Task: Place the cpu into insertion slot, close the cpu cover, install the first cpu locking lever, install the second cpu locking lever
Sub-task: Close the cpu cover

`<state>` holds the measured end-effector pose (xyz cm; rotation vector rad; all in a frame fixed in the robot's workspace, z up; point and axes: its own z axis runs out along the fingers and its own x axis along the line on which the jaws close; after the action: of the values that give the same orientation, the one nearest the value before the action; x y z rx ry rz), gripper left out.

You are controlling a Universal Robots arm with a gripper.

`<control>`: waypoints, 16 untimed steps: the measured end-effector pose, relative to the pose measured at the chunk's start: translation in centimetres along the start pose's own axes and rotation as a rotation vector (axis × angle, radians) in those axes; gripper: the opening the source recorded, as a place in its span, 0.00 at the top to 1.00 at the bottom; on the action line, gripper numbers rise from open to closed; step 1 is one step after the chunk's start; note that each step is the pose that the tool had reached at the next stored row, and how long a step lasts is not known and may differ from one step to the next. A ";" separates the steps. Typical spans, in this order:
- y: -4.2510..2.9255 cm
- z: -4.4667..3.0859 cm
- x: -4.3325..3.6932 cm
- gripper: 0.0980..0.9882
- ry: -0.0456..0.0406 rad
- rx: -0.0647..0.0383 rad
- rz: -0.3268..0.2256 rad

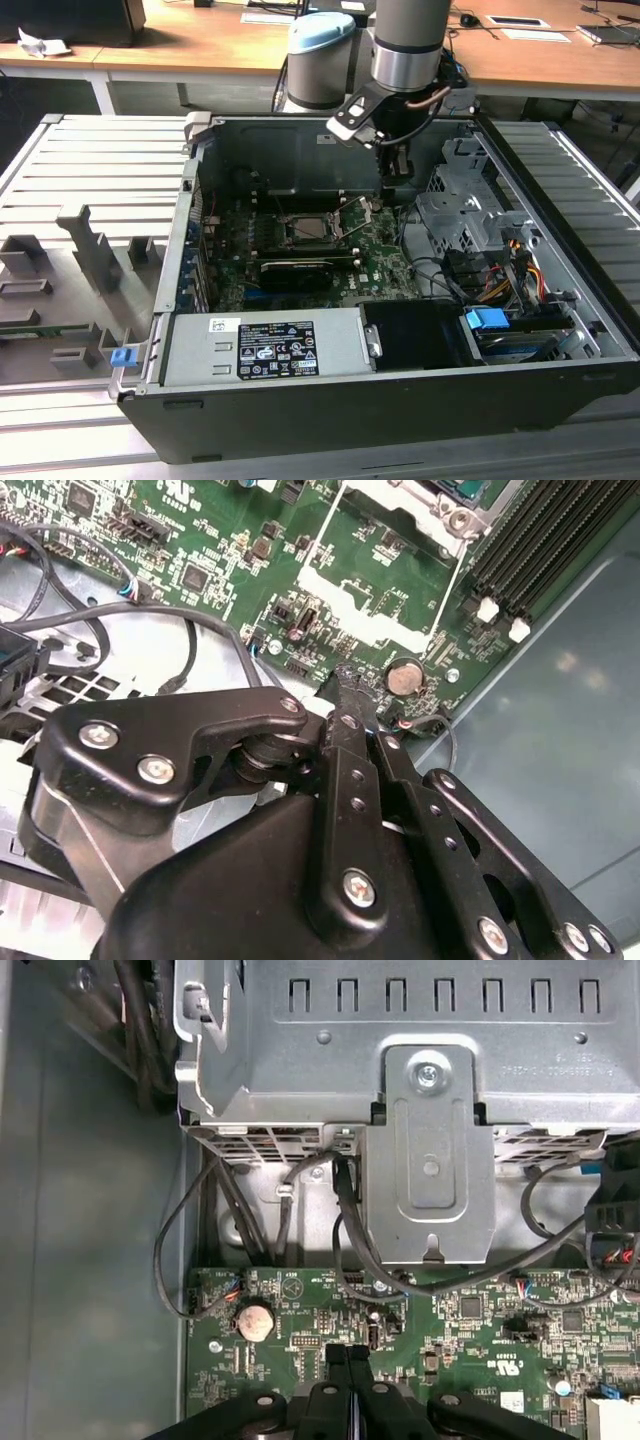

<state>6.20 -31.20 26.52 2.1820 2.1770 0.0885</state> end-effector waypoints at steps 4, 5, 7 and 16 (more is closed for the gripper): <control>0.39 0.03 0.00 0.99 0.0000 0.000 0.000; 0.47 0.04 0.00 0.99 0.0000 0.000 0.000; 0.94 0.08 0.00 0.99 0.0000 0.000 0.000; 0.94 1.48 -0.72 0.99 0.0232 0.000 0.000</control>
<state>7.25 -31.92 25.12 2.1924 2.1886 0.1146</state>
